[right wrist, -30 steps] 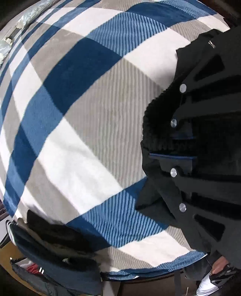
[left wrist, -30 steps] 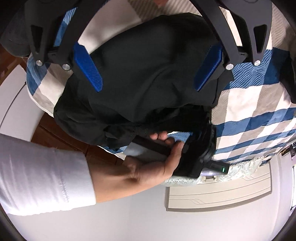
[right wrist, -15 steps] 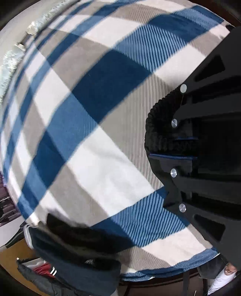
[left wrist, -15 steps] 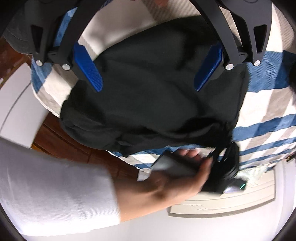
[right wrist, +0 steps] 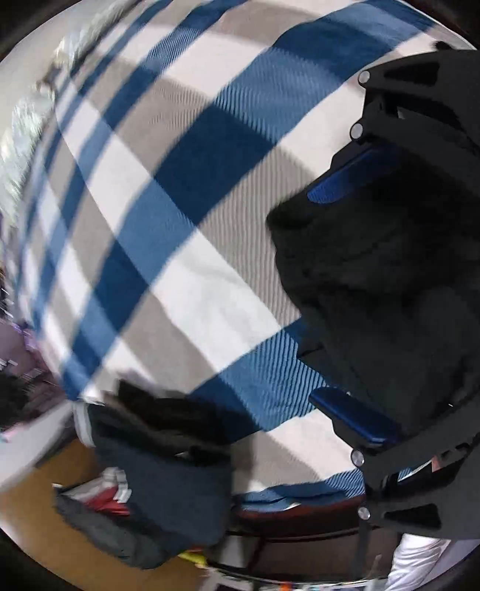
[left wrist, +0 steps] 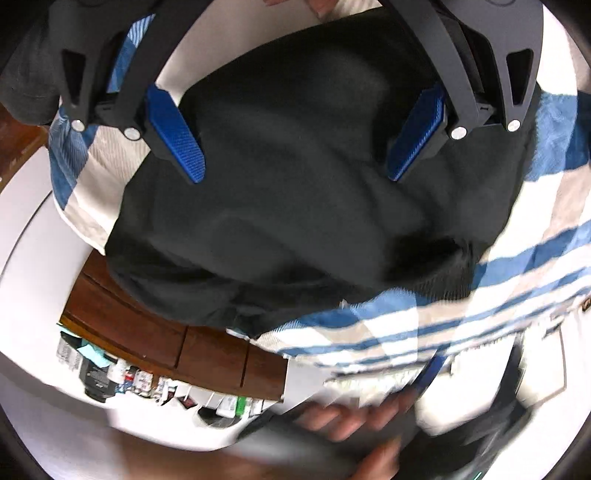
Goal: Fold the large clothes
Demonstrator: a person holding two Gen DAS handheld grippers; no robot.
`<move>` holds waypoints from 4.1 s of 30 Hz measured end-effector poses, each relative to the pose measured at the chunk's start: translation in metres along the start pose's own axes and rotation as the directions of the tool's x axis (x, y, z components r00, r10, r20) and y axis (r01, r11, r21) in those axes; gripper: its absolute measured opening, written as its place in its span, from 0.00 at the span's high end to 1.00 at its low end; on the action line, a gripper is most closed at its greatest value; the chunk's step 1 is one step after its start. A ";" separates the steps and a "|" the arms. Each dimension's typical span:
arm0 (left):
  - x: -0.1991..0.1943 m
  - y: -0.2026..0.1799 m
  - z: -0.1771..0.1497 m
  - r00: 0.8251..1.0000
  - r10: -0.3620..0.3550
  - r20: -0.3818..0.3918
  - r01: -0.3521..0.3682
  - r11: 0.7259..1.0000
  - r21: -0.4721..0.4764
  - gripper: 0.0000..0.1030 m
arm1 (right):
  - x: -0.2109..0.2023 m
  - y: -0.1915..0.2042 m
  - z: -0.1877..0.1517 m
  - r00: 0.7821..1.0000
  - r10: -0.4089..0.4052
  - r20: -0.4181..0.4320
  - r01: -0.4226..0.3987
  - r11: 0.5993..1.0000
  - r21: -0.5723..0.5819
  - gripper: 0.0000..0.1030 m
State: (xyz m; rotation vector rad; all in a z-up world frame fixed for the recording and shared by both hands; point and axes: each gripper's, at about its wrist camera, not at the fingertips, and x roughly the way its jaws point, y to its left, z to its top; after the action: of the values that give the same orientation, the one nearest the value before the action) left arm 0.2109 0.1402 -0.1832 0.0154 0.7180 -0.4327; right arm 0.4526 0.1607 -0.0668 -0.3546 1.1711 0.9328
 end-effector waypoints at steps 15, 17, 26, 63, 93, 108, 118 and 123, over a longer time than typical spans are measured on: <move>0.008 0.025 -0.014 0.998 -0.017 -0.056 0.012 0.996 -0.090 0.06 | -0.122 -0.106 -0.325 0.916 -0.142 0.376 -0.120 0.797 0.593 0.05; 0.009 0.032 -0.014 0.998 -0.020 -0.056 0.014 0.994 -0.112 0.06 | -0.123 -0.110 -0.349 0.907 -0.159 0.390 -0.132 0.773 0.621 0.05; 0.017 0.031 -0.021 0.996 0.040 -0.077 -0.046 0.996 -0.072 0.06 | -0.143 -0.116 -0.422 0.857 -0.264 0.442 -0.093 0.765 0.637 0.05; 0.019 0.069 -0.018 0.994 0.038 -0.099 -0.056 0.982 -0.182 0.06 | -0.085 -0.125 -0.421 0.808 -0.571 0.144 0.476 0.777 0.413 0.10; -0.040 0.054 0.005 0.977 0.210 0.046 -0.201 0.967 -0.159 0.06 | 0.011 -0.051 -0.361 0.742 -0.330 0.584 -0.441 0.416 0.796 0.04; -0.055 0.073 0.001 0.976 0.209 0.060 -0.189 0.952 -0.240 0.06 | 0.027 -0.041 -0.358 0.749 -0.363 0.554 -0.457 0.323 0.829 0.20; -0.059 0.076 -0.005 0.976 0.213 0.048 -0.196 0.952 -0.237 0.06 | 0.023 -0.039 -0.373 0.766 -0.322 0.556 -0.457 0.335 0.824 0.54; -0.063 0.079 -0.022 0.979 0.203 0.000 -0.194 0.941 -0.278 0.06 | 0.008 -0.040 -0.385 0.769 -0.317 0.554 -0.426 0.392 0.815 0.20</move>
State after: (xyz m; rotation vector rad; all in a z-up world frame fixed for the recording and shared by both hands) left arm 0.1853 0.2392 -0.1700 -0.1804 0.7353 -0.1360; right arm 0.2437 -0.1203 -0.2322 0.9313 0.8561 0.2364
